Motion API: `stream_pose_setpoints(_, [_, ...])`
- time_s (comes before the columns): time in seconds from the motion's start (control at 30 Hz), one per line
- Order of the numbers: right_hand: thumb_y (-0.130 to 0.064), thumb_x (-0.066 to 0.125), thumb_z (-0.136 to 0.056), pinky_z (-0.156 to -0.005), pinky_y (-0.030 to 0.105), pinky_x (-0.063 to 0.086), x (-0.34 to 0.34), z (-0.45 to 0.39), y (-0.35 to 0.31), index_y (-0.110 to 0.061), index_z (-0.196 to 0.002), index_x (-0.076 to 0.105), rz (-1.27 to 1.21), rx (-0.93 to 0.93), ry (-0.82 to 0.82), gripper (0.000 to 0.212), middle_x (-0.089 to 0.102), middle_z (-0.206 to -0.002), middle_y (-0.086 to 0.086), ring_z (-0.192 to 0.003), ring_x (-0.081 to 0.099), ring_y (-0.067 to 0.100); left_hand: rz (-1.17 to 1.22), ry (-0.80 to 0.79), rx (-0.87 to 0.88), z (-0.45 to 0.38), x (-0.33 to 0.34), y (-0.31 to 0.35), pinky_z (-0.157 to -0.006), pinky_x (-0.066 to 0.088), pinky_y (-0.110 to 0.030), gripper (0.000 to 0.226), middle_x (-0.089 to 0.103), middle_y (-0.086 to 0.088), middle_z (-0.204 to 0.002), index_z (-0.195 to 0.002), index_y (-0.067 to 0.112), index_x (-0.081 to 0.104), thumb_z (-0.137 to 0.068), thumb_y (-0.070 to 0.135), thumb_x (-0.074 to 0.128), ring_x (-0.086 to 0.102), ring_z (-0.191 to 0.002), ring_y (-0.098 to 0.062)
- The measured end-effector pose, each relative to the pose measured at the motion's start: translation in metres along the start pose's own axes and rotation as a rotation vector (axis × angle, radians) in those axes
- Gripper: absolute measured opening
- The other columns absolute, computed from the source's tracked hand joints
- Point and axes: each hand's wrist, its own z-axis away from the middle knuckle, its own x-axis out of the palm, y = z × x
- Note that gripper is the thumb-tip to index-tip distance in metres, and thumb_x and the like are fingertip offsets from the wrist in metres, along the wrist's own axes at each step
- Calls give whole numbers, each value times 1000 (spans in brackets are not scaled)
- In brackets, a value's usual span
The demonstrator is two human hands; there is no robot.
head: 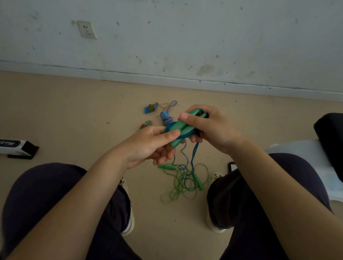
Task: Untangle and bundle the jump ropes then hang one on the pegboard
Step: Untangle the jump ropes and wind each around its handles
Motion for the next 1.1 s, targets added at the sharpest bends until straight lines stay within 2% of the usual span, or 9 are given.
stream_pose_setpoints(0.2, [-35,66,-90,-44,23,38,0,1,2,1,-97,61,-34,-8,-30,37,66,-71,7,-49,53,15,-8,-16,73,-1,0,-1,-45,45,-22,37,70,-8,-78,-103,8,60,-92,43,56,62,-55,-17])
stream_pose_setpoints(0.33, [-30,69,-87,-47,24,35,-1,0,1,-3,-103,64,43,15,-84,32,57,-78,8,-52,48,14,42,145,181,-2,-2,0,-43,39,-19,35,66,-1,-72,-99,10,61,-90,43,57,53,-50,-10])
stream_pose_setpoints(0.43, [-18,67,-92,-45,21,28,3,0,6,-2,-115,66,119,43,-74,28,43,-62,-3,-49,34,9,118,342,258,-3,-11,5,-42,35,-17,42,63,2,-70,-101,7,61,-88,46,57,48,-48,-7])
stream_pose_setpoints(0.57, [-19,53,-101,-45,13,31,13,-3,7,-11,-100,72,367,28,25,21,40,-55,-12,-44,36,1,18,479,278,-3,-10,2,-42,36,-19,29,63,3,-68,-95,9,60,-99,38,57,48,-48,-9])
stream_pose_setpoints(0.67, [-21,53,-100,-51,15,33,17,-3,6,-17,-86,71,636,15,6,23,40,-57,-9,-47,38,1,-108,496,274,-5,-6,0,-42,38,-19,20,64,5,-65,-90,14,60,-102,30,56,50,-47,-9])
stream_pose_setpoints(0.77, [-22,54,-98,-50,18,32,18,-1,5,-19,-79,69,727,29,-28,25,39,-51,-11,-47,37,3,-225,489,267,-5,-8,-1,-44,40,-18,15,66,6,-64,-91,18,60,-101,28,57,52,-47,-8])
stream_pose_setpoints(0.87, [-21,54,-98,-50,18,32,18,-1,4,-20,-76,69,704,27,-48,26,40,-46,-15,-47,36,4,-273,508,273,-8,-9,-1,-45,39,-18,7,65,5,-63,-108,21,59,-102,23,55,53,-47,-9])
stream_pose_setpoints(0.97, [-21,55,-98,-49,13,31,19,2,3,-22,-77,69,688,5,-77,25,44,-46,-20,-46,38,2,-234,493,268,-9,-10,1,-44,39,-19,22,64,3,-63,-123,25,54,-102,20,55,53,-48,-11])
stream_pose_setpoints(1.1, [-23,55,-99,-50,15,30,19,4,3,-20,-82,71,690,14,-98,23,40,-47,-16,-47,36,4,-207,508,261,-9,-9,1,-44,39,-19,4,65,-1,-67,-104,20,53,-102,22,56,51,-48,-11])
